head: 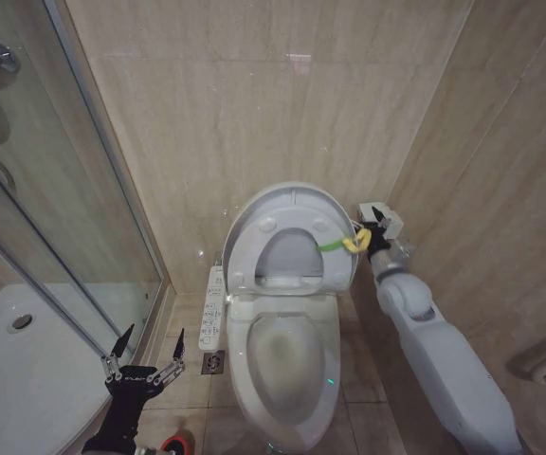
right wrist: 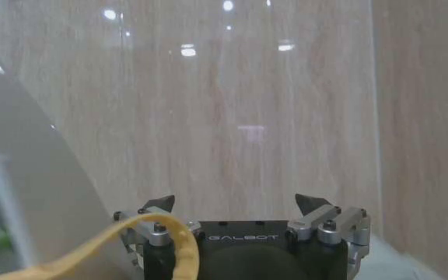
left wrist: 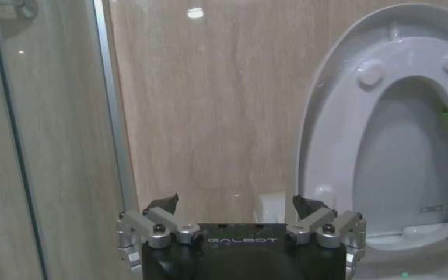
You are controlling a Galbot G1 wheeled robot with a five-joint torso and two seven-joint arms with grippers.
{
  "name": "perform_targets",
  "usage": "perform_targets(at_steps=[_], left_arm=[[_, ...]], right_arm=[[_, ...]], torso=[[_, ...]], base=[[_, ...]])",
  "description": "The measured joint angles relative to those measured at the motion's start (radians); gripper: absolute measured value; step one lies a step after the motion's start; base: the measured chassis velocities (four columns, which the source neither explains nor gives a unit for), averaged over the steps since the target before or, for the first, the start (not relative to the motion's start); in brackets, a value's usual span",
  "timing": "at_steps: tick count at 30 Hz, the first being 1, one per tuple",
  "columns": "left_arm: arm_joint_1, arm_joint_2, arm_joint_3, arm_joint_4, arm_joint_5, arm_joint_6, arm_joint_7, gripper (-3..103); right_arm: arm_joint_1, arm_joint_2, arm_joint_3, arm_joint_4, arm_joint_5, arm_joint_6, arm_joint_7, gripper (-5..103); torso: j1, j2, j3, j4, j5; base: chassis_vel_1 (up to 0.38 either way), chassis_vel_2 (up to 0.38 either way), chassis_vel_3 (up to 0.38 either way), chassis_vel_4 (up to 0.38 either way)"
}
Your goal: Open the toilet lid, clean the toilet bowl with a toilet brush, close the toilet lid, and flush.
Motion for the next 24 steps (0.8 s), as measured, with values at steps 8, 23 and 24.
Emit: perform_targets(at_steps=[8,23,24], left_arm=[[0.000,0.000,0.000,0.000,0.000,0.000,0.000,99],[0.000,0.000,0.000,0.000,0.000,0.000,0.000,99],[0.000,0.000,0.000,0.000,0.000,0.000,0.000,99]], right_arm=[[-0.183,-0.017,0.054,0.157,0.007,-0.010,0.000,100],[-0.236,-0.005,0.111,0.208,-0.002,-0.013,0.057,100],[-0.211,-0.015,0.114,0.180,0.003,-0.019,0.062,100]], torso=[[0.000,0.000,0.000,-0.0001,-0.0004],[0.000,0.000,0.000,0.0004,-0.0004],[0.000,0.000,0.000,0.0001,-0.0003]], base=[[0.000,0.000,0.000,0.000],[0.000,0.000,0.000,0.000],[0.000,0.000,0.000,0.000]])
